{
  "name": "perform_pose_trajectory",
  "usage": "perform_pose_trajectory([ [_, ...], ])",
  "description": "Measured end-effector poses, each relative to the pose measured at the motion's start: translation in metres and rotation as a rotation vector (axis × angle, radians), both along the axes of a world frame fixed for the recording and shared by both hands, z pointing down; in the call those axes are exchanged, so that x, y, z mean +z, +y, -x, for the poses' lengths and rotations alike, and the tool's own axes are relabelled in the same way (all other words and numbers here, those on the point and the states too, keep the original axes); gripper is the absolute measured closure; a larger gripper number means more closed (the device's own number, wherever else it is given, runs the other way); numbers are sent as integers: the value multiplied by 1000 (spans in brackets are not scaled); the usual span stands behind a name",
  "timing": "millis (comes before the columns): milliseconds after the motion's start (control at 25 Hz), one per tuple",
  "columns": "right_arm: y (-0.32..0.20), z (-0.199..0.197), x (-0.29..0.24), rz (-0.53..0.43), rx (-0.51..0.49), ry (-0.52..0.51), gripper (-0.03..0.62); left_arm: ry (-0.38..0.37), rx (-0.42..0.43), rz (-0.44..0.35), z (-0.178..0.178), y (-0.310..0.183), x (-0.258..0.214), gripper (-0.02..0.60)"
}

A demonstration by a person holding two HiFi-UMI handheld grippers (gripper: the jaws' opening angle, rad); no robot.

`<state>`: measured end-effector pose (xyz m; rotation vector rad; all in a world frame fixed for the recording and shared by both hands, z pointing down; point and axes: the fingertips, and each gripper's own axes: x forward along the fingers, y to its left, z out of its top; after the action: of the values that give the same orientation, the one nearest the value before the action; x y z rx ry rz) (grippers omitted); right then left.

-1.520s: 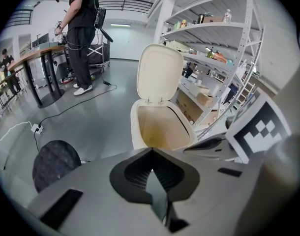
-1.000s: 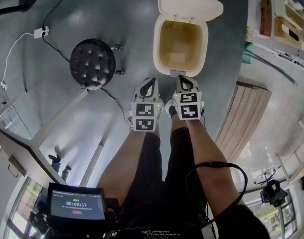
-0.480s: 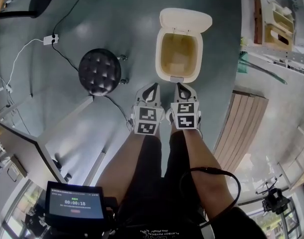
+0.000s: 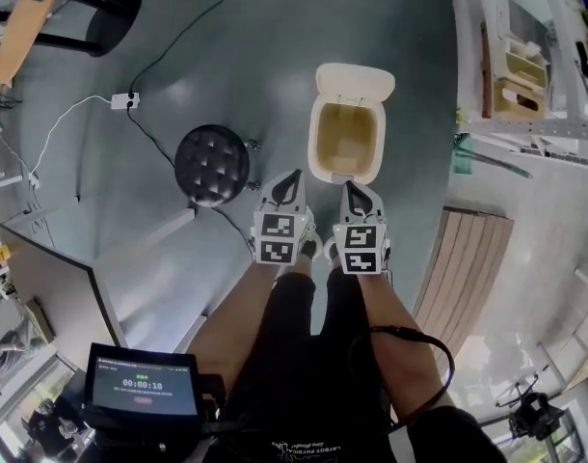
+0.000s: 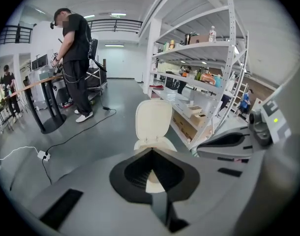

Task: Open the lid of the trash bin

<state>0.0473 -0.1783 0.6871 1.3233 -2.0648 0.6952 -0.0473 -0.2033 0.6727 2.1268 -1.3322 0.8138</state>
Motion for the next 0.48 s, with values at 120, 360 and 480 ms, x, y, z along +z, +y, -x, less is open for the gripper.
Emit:
perform_pose_trajectory([
  [120, -2, -3, -36, -51, 17, -22, 593, 35, -6, -26, -10, 0, -32, 584],
  [360, -5, -15, -84, -123, 14, -42, 594, 103, -57, -74, -31, 1, -83, 584],
  [480, -3, -20, -107, -166, 16, -45, 592, 127, -77, -115, -37, 8, -110, 584],
])
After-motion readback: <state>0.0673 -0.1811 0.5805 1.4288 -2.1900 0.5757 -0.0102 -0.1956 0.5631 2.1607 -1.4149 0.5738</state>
